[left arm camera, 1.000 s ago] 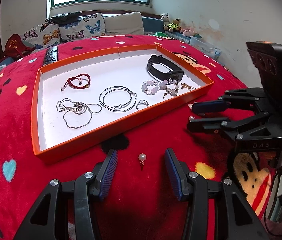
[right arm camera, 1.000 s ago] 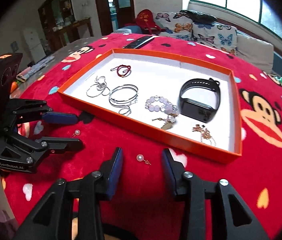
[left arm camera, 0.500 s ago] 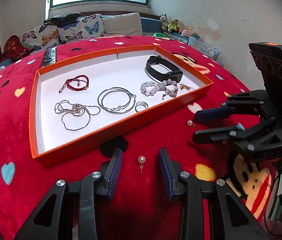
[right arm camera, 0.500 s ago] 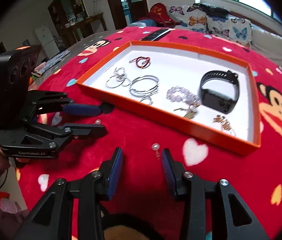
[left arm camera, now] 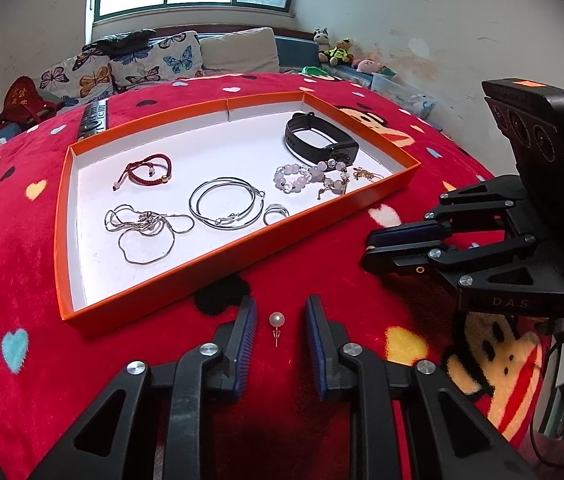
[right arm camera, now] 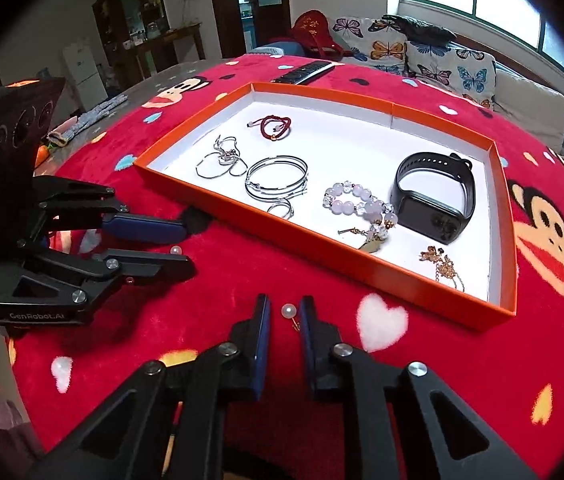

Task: Organize jewelry
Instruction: 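Grasp one pearl stud earring with the left tool while the right tool grasps the other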

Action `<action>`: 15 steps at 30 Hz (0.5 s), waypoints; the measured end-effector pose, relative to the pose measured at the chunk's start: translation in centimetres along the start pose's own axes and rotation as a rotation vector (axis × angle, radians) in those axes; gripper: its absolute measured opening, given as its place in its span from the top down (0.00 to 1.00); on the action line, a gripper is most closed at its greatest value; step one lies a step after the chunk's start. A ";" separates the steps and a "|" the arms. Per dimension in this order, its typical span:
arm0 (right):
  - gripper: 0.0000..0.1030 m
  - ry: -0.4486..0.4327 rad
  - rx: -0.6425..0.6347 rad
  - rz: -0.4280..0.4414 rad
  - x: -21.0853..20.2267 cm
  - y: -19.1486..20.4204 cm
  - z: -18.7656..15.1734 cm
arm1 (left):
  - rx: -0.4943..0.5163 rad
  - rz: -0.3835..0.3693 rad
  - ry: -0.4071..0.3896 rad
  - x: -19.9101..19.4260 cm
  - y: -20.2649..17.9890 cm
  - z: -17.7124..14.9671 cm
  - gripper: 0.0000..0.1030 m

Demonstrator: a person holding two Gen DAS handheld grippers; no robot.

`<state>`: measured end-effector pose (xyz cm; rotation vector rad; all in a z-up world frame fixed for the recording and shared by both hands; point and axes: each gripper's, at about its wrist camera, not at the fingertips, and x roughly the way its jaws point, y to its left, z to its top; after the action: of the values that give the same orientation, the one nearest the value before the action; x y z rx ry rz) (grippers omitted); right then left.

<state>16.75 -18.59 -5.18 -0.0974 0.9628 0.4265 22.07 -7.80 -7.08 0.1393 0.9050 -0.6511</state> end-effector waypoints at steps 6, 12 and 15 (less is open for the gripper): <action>0.84 -0.002 -0.013 -0.011 0.0 0.1 -0.1 | 0.035 0.023 -0.003 -0.1 -0.8 -0.1 0.87; 0.84 0.000 -0.032 -0.020 0.0 0.4 -0.2 | 0.040 0.027 -0.003 -0.1 -0.9 -0.3 0.88; 0.84 -0.003 -0.037 -0.027 0.0 0.5 -0.3 | 0.038 0.032 -0.003 -0.1 -0.8 -0.3 0.92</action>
<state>16.31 -18.17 -5.26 -0.1429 0.9496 0.4194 21.35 -8.29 -7.11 0.1866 0.8859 -0.6386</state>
